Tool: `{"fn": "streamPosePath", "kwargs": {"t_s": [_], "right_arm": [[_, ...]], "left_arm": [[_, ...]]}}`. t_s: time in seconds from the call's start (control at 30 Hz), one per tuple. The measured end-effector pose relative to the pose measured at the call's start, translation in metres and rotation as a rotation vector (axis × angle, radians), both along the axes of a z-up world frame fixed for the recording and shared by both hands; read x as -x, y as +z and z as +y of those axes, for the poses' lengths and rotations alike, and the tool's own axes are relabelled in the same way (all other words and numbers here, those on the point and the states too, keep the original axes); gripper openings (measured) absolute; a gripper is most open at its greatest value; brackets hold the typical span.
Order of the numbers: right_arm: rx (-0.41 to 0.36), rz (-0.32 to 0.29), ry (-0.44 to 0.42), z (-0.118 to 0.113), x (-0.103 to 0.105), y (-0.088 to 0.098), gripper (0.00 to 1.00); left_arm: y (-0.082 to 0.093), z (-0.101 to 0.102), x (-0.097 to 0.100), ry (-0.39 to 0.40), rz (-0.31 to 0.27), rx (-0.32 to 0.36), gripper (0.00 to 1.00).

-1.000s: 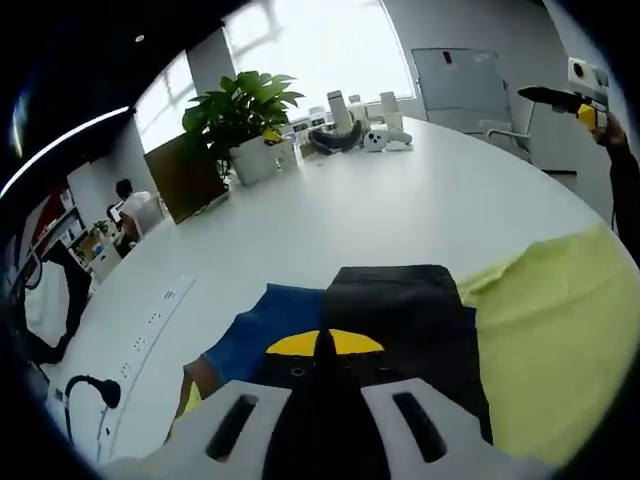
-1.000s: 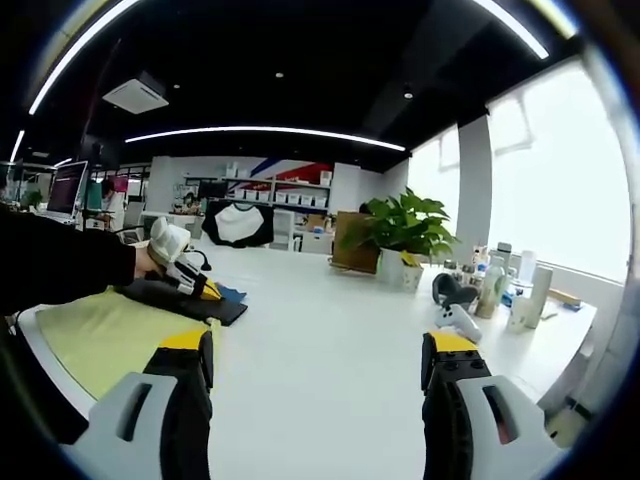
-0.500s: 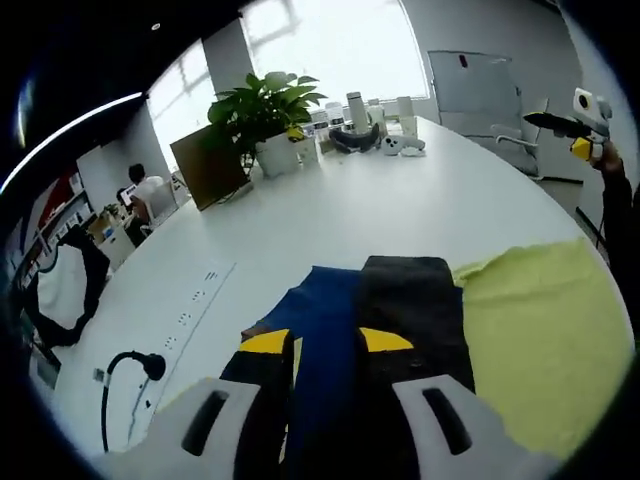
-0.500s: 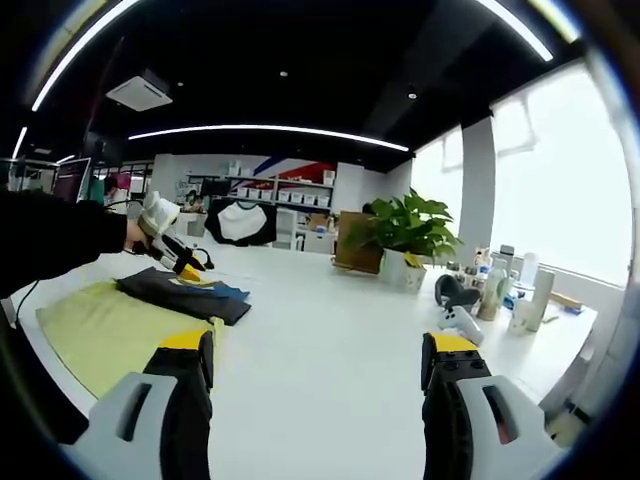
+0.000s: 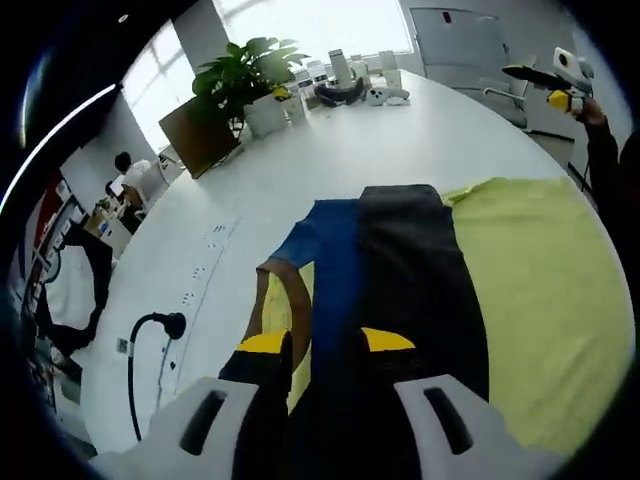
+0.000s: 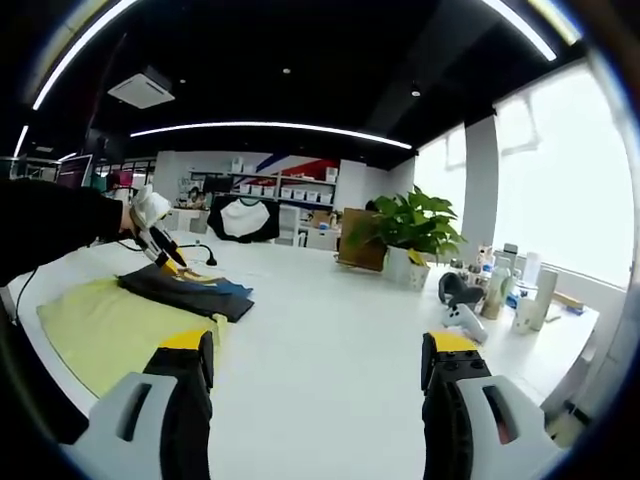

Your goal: Fold the garment on the visible template until the final outline fits inside the template.

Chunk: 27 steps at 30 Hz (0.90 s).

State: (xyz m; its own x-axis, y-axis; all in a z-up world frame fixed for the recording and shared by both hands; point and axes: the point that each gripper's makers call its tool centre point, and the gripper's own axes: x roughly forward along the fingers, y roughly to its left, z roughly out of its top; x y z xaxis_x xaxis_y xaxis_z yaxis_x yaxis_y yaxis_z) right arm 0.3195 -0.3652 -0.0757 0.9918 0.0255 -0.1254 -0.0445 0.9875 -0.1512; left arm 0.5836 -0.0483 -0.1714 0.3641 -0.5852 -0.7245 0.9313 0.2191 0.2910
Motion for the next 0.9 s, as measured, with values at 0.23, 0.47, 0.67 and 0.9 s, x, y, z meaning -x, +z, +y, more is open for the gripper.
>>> {"fn": "streamPosePath", "kwargs": {"t_s": [0.23,0.47,0.67,0.9], "right_arm": [[-0.001,0.0,0.002,0.0,0.002,0.001,0.88],[-0.007,0.001,-0.004,-0.002,0.004,0.002,0.88],[-0.006,0.0,-0.002,-0.003,0.004,0.003,0.88],[-0.008,-0.002,-0.004,-0.005,0.003,0.003,0.88]], "left_arm": [[-0.014,0.028,-0.006,0.072,0.05,-0.077,0.27],[-0.019,0.047,-0.009,0.138,0.105,-0.055,0.24],[-0.022,0.051,-0.012,0.177,0.163,-0.008,0.22],[-0.025,0.046,-0.013,0.214,0.251,0.135,0.06]]}}
